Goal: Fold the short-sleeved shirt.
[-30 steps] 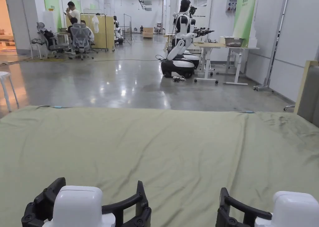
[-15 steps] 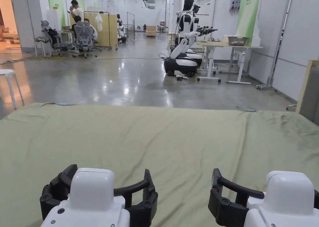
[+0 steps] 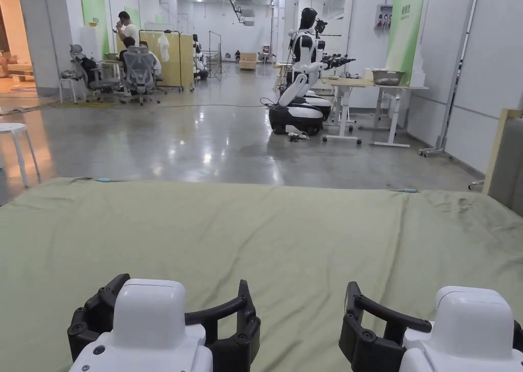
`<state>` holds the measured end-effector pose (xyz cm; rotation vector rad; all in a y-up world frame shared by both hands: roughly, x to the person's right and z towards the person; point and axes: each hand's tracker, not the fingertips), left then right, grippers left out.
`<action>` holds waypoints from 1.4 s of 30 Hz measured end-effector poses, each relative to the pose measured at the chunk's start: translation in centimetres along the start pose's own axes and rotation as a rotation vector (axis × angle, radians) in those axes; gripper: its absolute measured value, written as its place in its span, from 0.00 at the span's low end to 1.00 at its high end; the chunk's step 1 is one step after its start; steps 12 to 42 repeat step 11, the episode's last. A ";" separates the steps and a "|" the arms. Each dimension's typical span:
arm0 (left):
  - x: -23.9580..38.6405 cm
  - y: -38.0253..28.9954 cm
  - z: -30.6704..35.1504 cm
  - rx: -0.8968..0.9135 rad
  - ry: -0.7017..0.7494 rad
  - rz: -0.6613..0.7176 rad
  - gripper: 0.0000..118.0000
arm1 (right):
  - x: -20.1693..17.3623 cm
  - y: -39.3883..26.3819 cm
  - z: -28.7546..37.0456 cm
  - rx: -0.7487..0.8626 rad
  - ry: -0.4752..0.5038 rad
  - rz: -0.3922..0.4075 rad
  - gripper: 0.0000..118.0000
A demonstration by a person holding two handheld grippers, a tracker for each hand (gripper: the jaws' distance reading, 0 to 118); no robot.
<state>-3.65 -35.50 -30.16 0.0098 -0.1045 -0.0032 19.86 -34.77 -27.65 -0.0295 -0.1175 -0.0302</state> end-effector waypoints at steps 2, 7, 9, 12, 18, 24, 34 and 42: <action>0.1 -0.1 -0.1 -0.006 0.002 -0.001 1.00 | -0.4 -0.2 0.0 0.016 -0.024 0.029 1.00; 0.2 -0.2 -0.1 -0.011 -0.004 0.004 1.00 | -0.2 -0.4 0.0 -0.004 -0.009 0.011 1.00; 0.2 -0.2 0.0 -0.007 -0.002 0.003 1.00 | 0.0 -0.4 0.4 -0.022 0.034 -0.010 1.00; 0.2 -0.2 0.4 0.006 0.002 -0.001 1.00 | -0.2 -0.3 0.7 -0.014 0.053 0.019 1.00; 0.2 -0.2 0.4 0.006 0.002 -0.001 1.00 | -0.2 -0.3 0.7 -0.014 0.053 0.019 1.00; 0.2 -0.2 0.4 0.006 0.002 -0.001 1.00 | -0.2 -0.3 0.7 -0.014 0.053 0.019 1.00; 0.2 -0.2 0.4 0.006 0.002 -0.001 1.00 | -0.2 -0.3 0.7 -0.014 0.053 0.019 1.00; 0.2 -0.2 0.4 0.006 0.002 -0.001 1.00 | -0.2 -0.3 0.7 -0.014 0.053 0.019 1.00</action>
